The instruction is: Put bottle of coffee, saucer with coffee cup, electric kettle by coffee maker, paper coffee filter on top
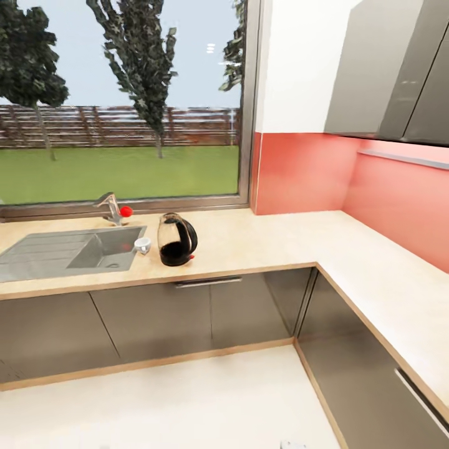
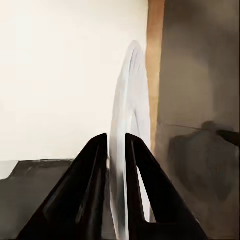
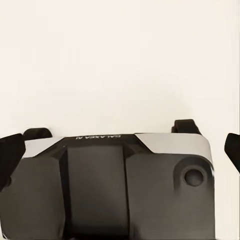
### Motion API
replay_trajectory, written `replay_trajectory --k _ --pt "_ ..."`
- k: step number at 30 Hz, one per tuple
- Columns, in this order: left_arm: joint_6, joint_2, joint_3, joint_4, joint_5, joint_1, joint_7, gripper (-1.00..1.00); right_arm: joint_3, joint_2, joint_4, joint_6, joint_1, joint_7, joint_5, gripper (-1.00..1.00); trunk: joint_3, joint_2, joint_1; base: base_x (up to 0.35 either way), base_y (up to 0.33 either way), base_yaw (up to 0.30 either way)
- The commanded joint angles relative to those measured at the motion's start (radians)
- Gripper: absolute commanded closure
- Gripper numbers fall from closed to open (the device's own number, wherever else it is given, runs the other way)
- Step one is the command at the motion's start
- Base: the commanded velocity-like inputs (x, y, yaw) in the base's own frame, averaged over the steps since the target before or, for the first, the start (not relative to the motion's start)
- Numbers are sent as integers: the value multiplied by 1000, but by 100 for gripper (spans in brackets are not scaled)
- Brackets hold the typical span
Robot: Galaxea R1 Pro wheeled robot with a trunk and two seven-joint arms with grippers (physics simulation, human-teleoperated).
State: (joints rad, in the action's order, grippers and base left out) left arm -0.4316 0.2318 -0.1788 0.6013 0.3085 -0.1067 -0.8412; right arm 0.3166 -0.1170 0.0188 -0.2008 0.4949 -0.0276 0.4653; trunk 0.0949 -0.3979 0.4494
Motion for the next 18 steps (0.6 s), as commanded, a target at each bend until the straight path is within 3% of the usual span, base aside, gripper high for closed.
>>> replay_trajectory --k 1,4,6,7,13,15,18 --pt "52 1 -2 -59 -23 0 7 100 8 6 2 -5 -3 -2 9 -100 2 -2 1 0 0 279" --pt "235 4 -1 -201 -96 2 74 100 9 17 2 -6 -10 -1 9 -100 2 -2 1 0 0 279" --pt "335 4 0 -276 -117 2 159 100 9 23 2 -6 -16 0 9 -100 2 -2 1 0 0 279" --pt "386 4 1 -324 -125 3 236 100 9 31 2 -6 -19 1 8 -100 2 -2 1 0 0 275" --pt "446 -3 15 -454 -149 5 579 100 9 52 2 -6 -29 3 8 -100 2 -2 1 0 0 252" --pt "448 -5 16 -480 -172 5 655 100 9 53 2 -6 -34 3 8 -100 2 -2 1 0 0 247" --pt "451 -10 13 -511 -208 7 712 100 9 54 1 -6 -39 2 8 -100 2 -2 1 0 0 235"
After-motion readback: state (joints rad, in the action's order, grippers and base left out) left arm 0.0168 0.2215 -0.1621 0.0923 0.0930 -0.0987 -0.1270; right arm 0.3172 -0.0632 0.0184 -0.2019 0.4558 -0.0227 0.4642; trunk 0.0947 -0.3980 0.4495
